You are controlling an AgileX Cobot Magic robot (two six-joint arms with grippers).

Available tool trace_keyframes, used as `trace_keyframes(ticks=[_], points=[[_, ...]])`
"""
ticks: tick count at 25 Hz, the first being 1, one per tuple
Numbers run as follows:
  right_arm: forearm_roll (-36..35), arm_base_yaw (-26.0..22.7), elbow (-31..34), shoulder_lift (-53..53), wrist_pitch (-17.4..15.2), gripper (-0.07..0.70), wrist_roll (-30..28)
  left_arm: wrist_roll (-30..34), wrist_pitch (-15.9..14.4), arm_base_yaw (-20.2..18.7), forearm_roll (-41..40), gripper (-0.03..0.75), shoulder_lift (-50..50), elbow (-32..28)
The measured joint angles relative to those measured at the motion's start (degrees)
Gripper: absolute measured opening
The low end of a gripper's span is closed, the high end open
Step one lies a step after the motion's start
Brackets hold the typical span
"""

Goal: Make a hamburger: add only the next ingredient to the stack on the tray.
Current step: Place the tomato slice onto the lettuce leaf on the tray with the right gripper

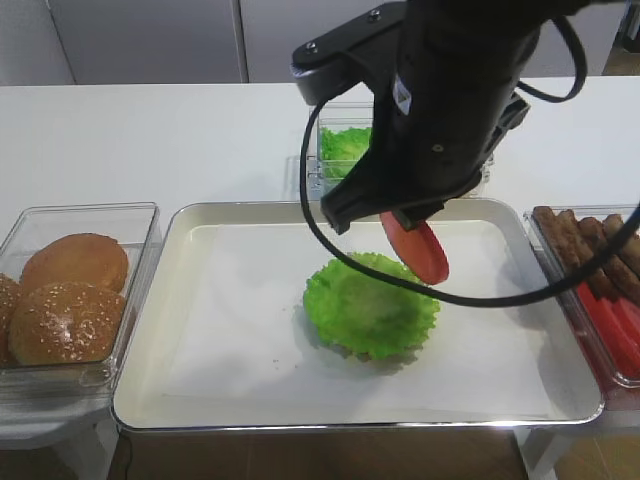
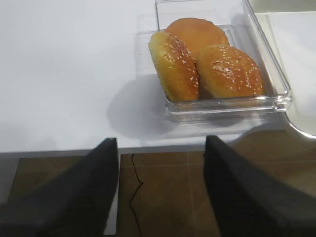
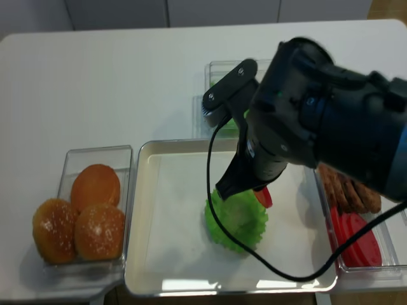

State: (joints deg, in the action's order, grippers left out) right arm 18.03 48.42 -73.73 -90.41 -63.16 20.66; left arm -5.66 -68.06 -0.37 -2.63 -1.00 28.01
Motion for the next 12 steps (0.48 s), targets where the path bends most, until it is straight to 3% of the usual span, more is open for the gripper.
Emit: trace_keyframes(ticks=[12], points=[[-0.04,0.0,-0.09,-3.47,0.76,0.061,-0.95,0.0,0.0,0.0,0.0,0.411,0.0,0.0]])
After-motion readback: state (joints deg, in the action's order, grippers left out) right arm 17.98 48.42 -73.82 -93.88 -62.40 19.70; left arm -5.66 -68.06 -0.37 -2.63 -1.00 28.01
